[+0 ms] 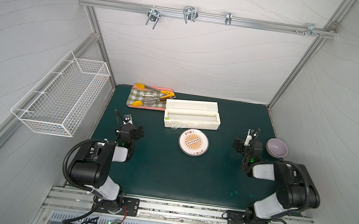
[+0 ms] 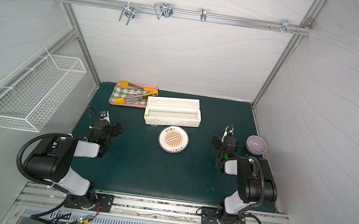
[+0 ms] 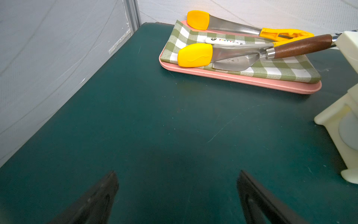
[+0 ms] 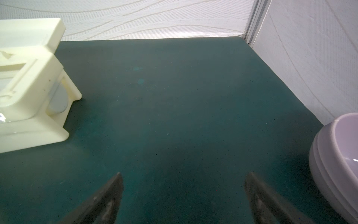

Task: Wrap the plate with plastic wrap
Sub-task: Pull the plastic wrap from the plastic wrap cutting box.

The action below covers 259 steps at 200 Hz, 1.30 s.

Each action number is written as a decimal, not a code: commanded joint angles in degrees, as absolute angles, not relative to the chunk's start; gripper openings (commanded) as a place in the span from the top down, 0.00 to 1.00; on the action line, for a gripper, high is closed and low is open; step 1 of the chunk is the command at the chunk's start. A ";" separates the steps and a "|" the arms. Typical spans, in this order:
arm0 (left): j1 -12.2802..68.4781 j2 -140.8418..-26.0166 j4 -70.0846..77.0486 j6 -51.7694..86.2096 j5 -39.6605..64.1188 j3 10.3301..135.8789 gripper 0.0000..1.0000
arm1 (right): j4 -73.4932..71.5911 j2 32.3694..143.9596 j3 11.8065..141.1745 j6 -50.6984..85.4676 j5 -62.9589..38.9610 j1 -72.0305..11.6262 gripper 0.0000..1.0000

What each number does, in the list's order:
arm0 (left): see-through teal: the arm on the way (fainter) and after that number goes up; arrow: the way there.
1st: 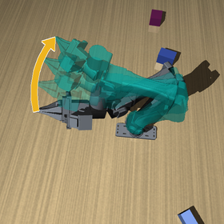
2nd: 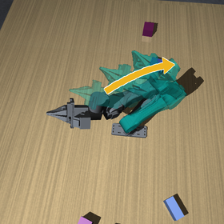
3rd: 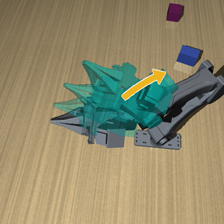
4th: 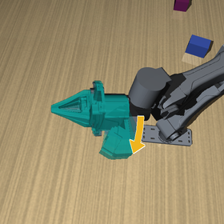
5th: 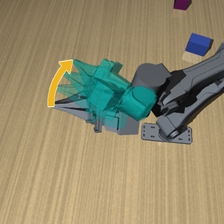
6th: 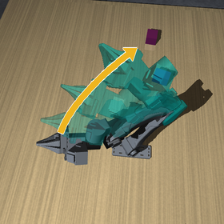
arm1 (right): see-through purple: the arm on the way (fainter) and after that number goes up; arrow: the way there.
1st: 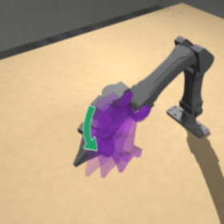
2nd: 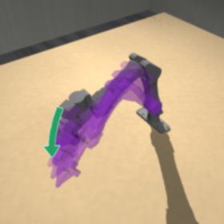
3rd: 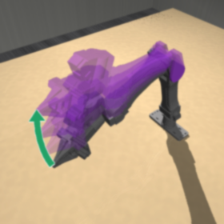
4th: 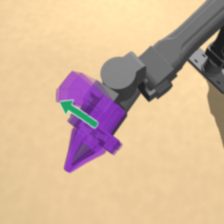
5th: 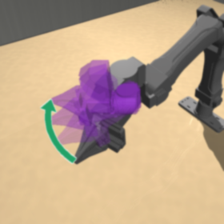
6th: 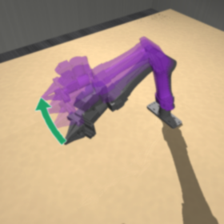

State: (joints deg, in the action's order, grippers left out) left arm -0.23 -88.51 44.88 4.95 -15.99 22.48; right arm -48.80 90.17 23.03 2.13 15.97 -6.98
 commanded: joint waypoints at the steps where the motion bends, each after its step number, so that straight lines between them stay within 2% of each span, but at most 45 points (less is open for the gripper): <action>1: -0.44 -88.07 46.58 5.11 -15.97 24.10 0.02 | -49.48 90.35 23.62 2.48 15.69 -6.85 0.01; 75: 0.31 -87.28 46.69 3.80 -16.35 24.15 0.02 | -49.55 88.29 22.94 1.57 14.34 -7.07 0.01; 84: 2.01 -85.33 42.11 2.62 -19.08 25.65 0.02 | -48.57 86.77 22.87 0.16 15.46 -8.47 0.01; 101: 5.08 -81.69 35.05 0.29 -23.37 28.66 0.02 | -36.37 80.86 27.06 -2.28 22.09 -12.84 0.01; 114: 8.14 -79.14 30.65 -0.02 -30.68 30.43 0.02 | -24.15 77.39 32.47 -0.48 24.69 -14.76 0.01; 135: 12.14 -73.44 22.44 3.24 -34.32 33.04 0.02 | -2.45 73.46 42.16 8.95 28.44 -16.46 0.01; 148: 14.00 -70.06 14.76 7.59 -36.23 36.56 0.02 | 10.27 71.53 49.23 14.34 27.35 -16.72 0.01; 163: 13.97 -67.88 5.61 14.36 -35.01 41.54 0.02 | 19.18 70.66 54.02 27.93 26.86 -15.80 0.01; 171: 13.97 -67.52 0.40 19.76 -35.15 44.44 0.02 | 22.49 70.63 55.85 32.68 21.95 -13.30 0.01; 181: 13.67 -67.80 -7.03 29.03 -34.58 48.28 0.02 | 19.10 71.00 55.60 32.57 2.89 -8.03 0.01; 185: 13.25 -68.00 -9.12 31.83 -33.22 49.40 0.02 | 16.09 71.45 54.86 34.04 -3.69 -6.12 0.05; 193: 11.54 -68.62 -9.62 34.09 -25.83 50.49 0.02 | 11.49 72.92 53.78 37.19 -14.58 -3.32 0.14; 202: 8.97 -69.86 -7.14 34.32 -14.06 50.67 0.06 | 8.31 75.45 53.57 39.71 -22.95 -1.94 0.19; 209: 7.23 -71.19 -6.11 35.24 -5.93 50.87 0.16 | 5.83 77.63 53.44 40.66 -26.90 -1.76 0.21; 219: 6.66 -73.26 -5.98 37.10 0.52 51.25 0.21 | 3.03 81.39 53.74 41.15 -31.43 -1.99 0.24; 227: 7.21 -74.80 -2.96 36.86 4.91 50.03 0.29 | 1.03 84.40 54.17 41.66 -34.72 -2.21 0.27; 246: 9.85 -78.19 9.35 38.72 11.06 44.68 0.29 | -5.05 89.74 54.22 43.04 -37.82 -3.67 0.28; 259: 11.14 -81.41 12.09 39.57 13.93 44.92 0.28 | -6.74 92.76 55.16 43.26 -38.54 -4.70 0.27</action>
State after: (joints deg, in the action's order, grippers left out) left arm 8.60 -77.03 3.81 34.33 0.40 46.33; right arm 0.16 89.58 54.22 39.27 -27.64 -2.96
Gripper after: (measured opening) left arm 0.711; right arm 0.720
